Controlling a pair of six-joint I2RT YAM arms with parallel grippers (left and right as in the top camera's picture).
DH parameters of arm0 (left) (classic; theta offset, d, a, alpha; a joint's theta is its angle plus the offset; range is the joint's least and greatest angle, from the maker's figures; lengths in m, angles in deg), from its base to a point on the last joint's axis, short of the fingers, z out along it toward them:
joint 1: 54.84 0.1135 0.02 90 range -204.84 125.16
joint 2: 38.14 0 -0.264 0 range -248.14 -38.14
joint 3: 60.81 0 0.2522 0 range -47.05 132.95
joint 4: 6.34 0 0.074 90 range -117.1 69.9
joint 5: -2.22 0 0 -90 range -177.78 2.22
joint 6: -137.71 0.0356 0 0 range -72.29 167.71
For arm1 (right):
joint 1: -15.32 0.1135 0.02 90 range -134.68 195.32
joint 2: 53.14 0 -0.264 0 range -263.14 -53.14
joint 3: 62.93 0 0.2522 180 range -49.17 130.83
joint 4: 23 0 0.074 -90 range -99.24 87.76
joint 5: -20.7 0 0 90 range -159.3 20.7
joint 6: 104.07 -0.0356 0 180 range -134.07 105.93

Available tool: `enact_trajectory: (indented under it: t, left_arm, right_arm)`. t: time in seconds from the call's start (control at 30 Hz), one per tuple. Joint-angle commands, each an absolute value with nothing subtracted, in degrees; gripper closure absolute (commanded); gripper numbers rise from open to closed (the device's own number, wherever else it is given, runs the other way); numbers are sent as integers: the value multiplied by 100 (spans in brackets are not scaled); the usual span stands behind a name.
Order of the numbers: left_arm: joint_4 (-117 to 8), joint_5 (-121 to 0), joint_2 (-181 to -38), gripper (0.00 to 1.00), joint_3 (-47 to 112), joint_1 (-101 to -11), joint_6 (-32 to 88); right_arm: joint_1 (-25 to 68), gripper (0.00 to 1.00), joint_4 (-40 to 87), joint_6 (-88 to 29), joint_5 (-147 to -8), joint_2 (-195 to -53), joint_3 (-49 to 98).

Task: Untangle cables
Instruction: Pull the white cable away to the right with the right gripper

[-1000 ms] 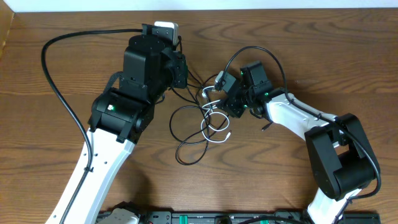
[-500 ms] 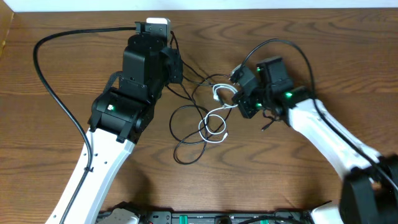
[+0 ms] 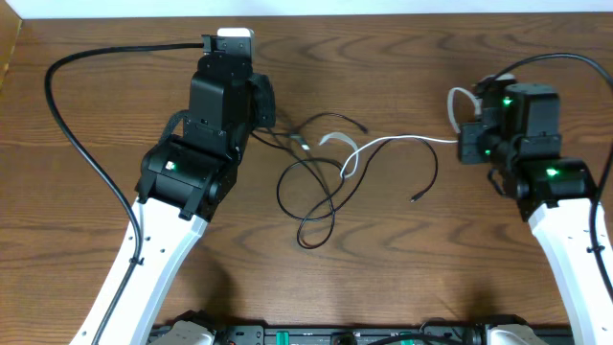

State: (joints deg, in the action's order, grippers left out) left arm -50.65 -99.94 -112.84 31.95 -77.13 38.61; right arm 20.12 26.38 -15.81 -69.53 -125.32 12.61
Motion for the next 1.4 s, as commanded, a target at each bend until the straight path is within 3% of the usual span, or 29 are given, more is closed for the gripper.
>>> enact_trajectory:
  t: [0.0, 0.23, 0.43, 0.87, 1.37]
  left_arm:
    - [-5115, -10272, -11262, 92, 3243, -7708, 3911]
    - [-5384, -10151, -11264, 92, 3230, -7708, 3872]
    - [-5696, -9340, -11264, 92, 3193, -7708, 3769]
    - [-6199, -8621, -11461, 92, 3182, -7715, 3738]
    - [-6210, -8621, -11498, 93, 3182, -7715, 3741]
  right_arm:
    - [1559, 99, 2577, -1725, -6016, -12460, 1302]
    - [718, 99, 2271, -1723, -5592, -12460, 1870]
    - [265, 99, 1882, -1723, -5495, -12460, 2764]
    - [-196, 99, 347, -1421, -4177, -12460, 2992]
    - [-342, 99, 2068, -1406, -4202, -13588, 2983]
